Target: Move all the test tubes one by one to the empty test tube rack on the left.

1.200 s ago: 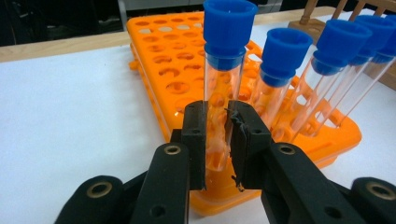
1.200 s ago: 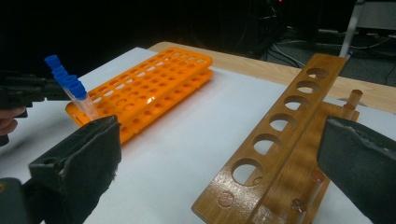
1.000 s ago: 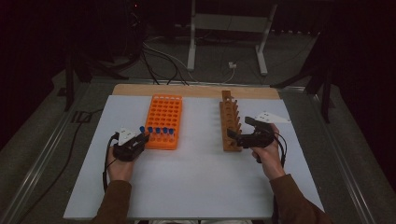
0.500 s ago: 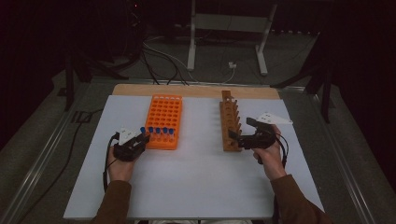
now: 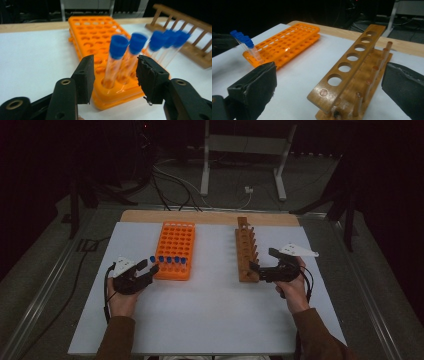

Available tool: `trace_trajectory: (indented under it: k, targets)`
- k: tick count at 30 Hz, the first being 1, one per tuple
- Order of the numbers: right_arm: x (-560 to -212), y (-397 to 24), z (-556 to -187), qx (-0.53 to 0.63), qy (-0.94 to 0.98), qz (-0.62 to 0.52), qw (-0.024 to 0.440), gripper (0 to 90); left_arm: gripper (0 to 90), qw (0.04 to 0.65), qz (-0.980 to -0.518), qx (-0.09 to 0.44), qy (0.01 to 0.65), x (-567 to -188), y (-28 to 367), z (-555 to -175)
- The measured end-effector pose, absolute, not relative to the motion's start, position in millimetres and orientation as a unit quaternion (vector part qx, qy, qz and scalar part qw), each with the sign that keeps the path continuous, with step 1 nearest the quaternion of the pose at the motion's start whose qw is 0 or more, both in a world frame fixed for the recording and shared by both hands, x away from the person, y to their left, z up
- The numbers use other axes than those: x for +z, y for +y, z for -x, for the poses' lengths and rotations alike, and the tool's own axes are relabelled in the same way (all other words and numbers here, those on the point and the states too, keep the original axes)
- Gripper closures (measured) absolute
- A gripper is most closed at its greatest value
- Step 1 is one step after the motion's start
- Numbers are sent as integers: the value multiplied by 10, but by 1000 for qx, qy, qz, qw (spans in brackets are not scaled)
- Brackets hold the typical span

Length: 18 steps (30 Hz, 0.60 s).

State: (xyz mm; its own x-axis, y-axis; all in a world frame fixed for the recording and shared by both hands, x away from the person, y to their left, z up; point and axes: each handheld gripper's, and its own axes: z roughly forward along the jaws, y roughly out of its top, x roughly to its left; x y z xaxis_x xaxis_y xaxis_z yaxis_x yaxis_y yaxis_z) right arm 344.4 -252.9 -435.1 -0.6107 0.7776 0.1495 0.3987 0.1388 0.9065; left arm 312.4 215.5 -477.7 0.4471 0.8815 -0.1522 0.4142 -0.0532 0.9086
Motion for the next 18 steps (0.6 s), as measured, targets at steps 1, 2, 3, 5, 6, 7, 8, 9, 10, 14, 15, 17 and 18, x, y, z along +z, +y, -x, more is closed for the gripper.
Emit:
trace_trajectory:
  k: [1,2,3,5,6,7,8,9,10,14,15,17,18]
  targets:
    - [-4349,-2538,-3430,521,731,-400,186,0,467,507,-685,231,470,-4748,2167,-3106]
    - [-4349,-2548,-3415,521,730,-399,188,0,435,512,-682,232,469,-4721,2178,-3084]
    - [-4350,-2559,-3400,523,729,-399,188,0,403,514,-680,233,469,-4697,2189,-3061]
    - [-4356,-2584,-3365,526,728,-397,192,0,351,518,-676,238,467,-4659,2211,-3011]
    - [-4362,-2596,-3346,527,726,-396,194,0,326,518,-674,244,467,-4644,2218,-2987]
    - [-4371,-2610,-3326,529,725,-396,197,0,292,517,-673,249,467,-4631,2228,-2964]
    - [-4383,-2625,-3308,530,723,-395,200,1,261,515,-672,254,468,-4620,2240,-2943]
    - [-4397,-2640,-3292,530,722,-396,200,0,227,515,-669,258,470,-4613,2250,-2924]
    - [-4409,-2657,-3275,532,721,-396,199,0,188,516,-665,261,472,-4609,2261,-2906]
    - [-4443,-2728,-3205,541,712,-396,207,0,99,514,-659,268,478,-4615,2304,-2843]
    - [-4454,-2745,-3188,542,711,-396,210,0,80,513,-657,270,482,-4618,2311,-2831]
    - [-4478,-2776,-3154,544,709,-396,210,0,26,512,-655,272,485,-4622,2333,-2805]
    - [-4489,-2791,-3137,544,710,-395,211,0,21,514,-653,273,485,-4620,2344,-2786]
